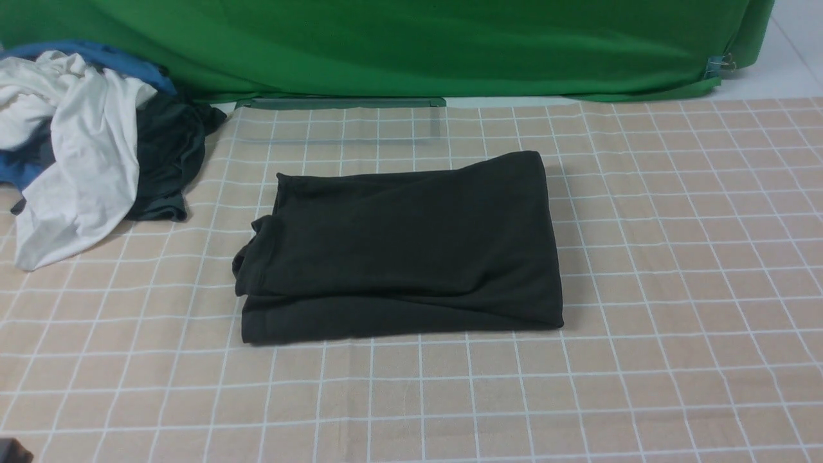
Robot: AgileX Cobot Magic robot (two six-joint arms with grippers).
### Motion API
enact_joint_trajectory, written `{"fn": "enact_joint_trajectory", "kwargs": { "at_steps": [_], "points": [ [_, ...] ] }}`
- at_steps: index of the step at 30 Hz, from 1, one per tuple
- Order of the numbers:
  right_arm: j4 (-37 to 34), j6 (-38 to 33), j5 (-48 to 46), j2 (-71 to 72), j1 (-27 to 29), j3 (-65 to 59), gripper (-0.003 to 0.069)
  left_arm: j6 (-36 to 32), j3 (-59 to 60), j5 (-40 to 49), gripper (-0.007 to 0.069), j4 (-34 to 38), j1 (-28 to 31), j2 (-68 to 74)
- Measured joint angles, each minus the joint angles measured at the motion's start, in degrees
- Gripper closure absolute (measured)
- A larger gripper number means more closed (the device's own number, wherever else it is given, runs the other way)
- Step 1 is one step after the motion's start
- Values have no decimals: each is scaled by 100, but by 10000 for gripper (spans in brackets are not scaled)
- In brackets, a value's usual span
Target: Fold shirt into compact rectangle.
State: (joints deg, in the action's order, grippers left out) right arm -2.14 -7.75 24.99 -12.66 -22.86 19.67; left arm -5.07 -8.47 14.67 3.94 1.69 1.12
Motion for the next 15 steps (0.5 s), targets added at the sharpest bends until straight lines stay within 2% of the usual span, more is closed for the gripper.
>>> {"fn": "enact_joint_trajectory", "kwargs": {
  "at_steps": [5, 9, 15],
  "points": [
    [4, 0, 0, 0, 0, 0, 423, 385, 774, -50, 605, -112, 0, -112],
    [4, 0, 0, 0, 0, 0, 422, 646, 885, -56, 605, -249, -76, -112],
    [4, 0, 0, 0, 0, 0, 422, 551, 885, -77, 605, -297, -386, -112]
  ]
}}
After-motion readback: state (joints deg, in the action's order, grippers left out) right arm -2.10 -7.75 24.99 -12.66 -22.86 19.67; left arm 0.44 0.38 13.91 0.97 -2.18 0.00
